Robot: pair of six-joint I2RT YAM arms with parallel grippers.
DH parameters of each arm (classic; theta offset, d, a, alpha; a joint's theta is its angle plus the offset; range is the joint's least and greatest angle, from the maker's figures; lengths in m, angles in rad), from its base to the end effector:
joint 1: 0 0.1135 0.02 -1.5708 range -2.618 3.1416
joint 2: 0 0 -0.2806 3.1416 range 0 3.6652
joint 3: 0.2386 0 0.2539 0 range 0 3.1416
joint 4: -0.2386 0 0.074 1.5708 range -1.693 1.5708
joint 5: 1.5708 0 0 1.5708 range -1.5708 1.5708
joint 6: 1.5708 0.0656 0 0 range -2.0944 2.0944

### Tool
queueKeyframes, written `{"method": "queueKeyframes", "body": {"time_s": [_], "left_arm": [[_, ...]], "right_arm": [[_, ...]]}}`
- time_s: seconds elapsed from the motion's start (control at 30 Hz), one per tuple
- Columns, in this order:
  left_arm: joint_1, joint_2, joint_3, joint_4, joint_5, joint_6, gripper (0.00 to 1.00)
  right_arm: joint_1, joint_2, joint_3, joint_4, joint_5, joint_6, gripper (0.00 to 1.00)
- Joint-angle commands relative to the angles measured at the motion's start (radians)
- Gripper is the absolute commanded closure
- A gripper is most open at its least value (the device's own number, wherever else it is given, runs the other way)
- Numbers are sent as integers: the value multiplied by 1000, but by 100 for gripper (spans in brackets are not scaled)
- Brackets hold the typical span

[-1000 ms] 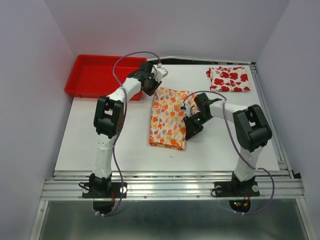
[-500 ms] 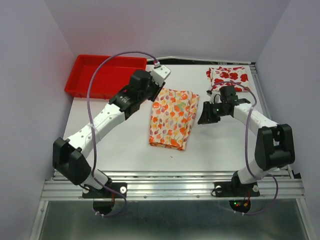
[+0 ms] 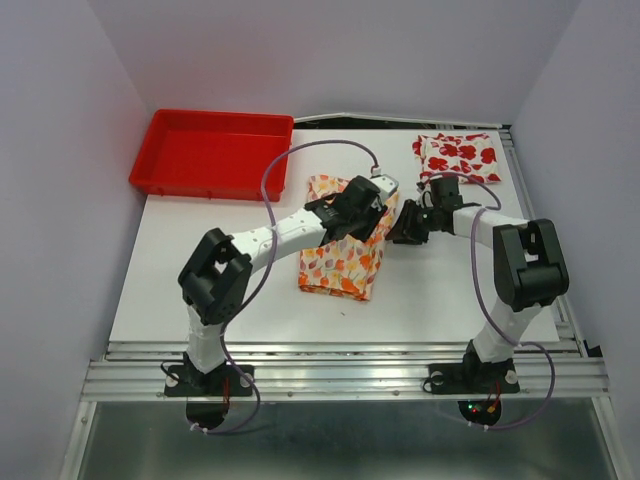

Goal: Fold and stack the skirts
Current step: Fold the skirt

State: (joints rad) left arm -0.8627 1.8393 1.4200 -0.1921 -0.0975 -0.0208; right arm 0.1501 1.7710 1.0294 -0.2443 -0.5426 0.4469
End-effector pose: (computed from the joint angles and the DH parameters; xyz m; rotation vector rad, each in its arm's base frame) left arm 0.3029 -0.3439 0.2585 0.8502 2.0359 -0.3933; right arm 0.3609 0.0888 0.1576 0.1686 2.5963 0.9188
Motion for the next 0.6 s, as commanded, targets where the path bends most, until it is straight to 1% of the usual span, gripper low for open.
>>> {"method": "queueKeyframes", "body": {"time_s": [0.0, 0.1, 0.13, 0.2, 0.23, 0.3, 0.43, 0.57], "left_arm": [[-1, 55, 147, 11, 77, -38, 54], [-1, 124, 221, 6, 93, -27, 53], [-1, 161, 258, 3, 93, -34, 53], [-1, 204, 325, -19, 84, -39, 53], [-1, 224, 326, -29, 81, -42, 53], [1, 284, 420, -55, 61, -39, 53], [1, 368, 519, -90, 16, -25, 53], [1, 428, 553, -102, -36, -21, 53]], "right_arm": [[-6, 27, -29, 126, 64, 68, 63], [-6, 51, -28, 140, 119, 88, 66], [-6, 56, -23, 139, 163, 96, 68], [-15, 71, -25, 152, 184, 102, 68], [-15, 76, -26, 158, 175, 104, 68], [-24, 97, -17, 166, 147, 107, 68], [-24, 111, -3, 191, 121, 122, 68], [-24, 119, 17, 192, 125, 133, 68]]}}
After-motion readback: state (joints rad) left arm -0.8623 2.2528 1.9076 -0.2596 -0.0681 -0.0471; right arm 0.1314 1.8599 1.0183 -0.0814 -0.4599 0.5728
